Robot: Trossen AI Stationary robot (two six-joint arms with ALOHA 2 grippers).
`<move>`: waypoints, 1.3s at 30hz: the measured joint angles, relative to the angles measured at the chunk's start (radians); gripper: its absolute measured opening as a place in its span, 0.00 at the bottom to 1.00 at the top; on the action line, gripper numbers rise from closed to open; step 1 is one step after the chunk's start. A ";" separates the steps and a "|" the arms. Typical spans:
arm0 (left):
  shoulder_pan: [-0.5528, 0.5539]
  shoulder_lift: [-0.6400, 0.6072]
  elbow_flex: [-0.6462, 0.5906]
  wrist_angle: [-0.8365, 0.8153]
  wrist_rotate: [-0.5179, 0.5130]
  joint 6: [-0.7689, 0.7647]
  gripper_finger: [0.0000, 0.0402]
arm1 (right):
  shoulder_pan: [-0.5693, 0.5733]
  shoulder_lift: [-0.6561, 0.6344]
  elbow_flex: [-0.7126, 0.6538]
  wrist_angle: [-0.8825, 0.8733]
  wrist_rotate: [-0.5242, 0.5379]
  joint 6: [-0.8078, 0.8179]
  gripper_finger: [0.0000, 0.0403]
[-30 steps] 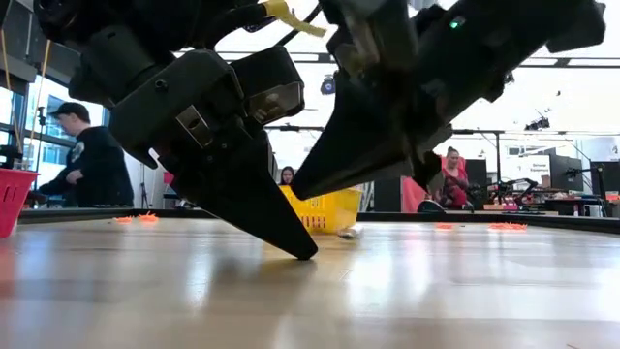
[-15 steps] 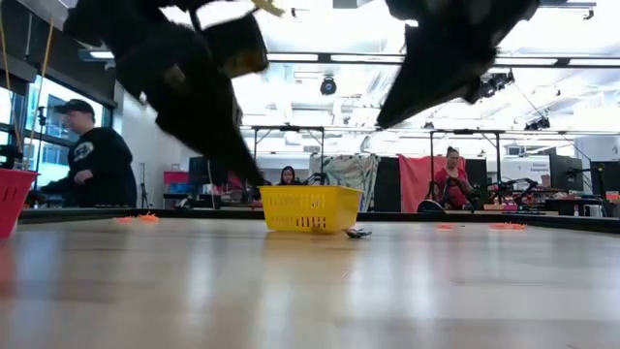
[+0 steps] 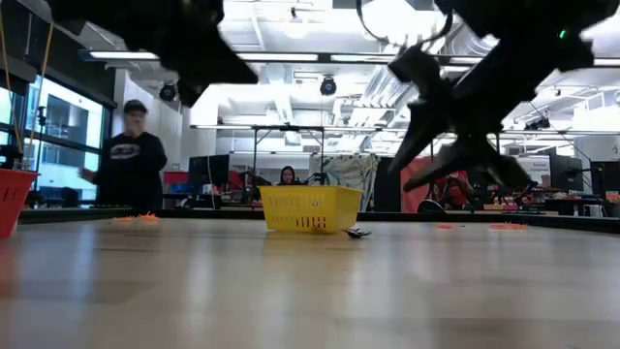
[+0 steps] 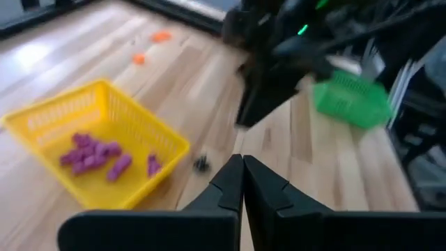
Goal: Sort Halloween decoration
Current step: Put the black spider toy into the green bin
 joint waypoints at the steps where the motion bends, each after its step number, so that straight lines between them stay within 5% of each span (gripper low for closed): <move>1: 0.004 -0.007 0.001 0.009 0.001 0.000 0.00 | -0.023 0.006 -0.008 0.015 -0.013 0.048 0.29; 6: 0.017 -0.013 -0.002 0.046 -0.003 -0.021 0.00 | -0.131 0.037 0.024 0.010 -0.153 0.085 0.44; 13: 0.021 0.013 0.000 0.041 -0.006 -0.044 0.00 | -0.190 0.129 0.145 -0.124 -0.262 0.090 0.47; 39: 0.021 0.016 0.000 -0.002 -0.007 -0.033 0.00 | -0.186 0.294 0.249 -0.149 -0.216 0.201 0.47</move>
